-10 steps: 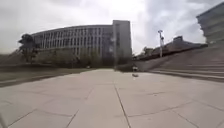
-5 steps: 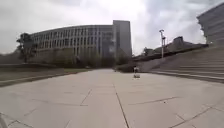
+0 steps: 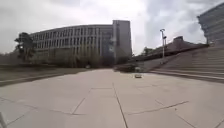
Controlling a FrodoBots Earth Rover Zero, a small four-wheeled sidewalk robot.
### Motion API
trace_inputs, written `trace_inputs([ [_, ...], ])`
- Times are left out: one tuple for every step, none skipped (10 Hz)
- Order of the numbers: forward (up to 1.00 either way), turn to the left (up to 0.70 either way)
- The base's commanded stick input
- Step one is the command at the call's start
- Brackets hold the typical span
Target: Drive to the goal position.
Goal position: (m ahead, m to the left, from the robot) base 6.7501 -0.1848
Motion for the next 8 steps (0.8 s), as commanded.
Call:
trace_inputs([
  [0.7,0.0],
  [0.7,0.0],
  [0.7,0.0],
  [0.7,0.0],
  [0.7,0.0],
  [0.7,0.0],
  [0.7,0.0],
  [0.7,0.0],
])
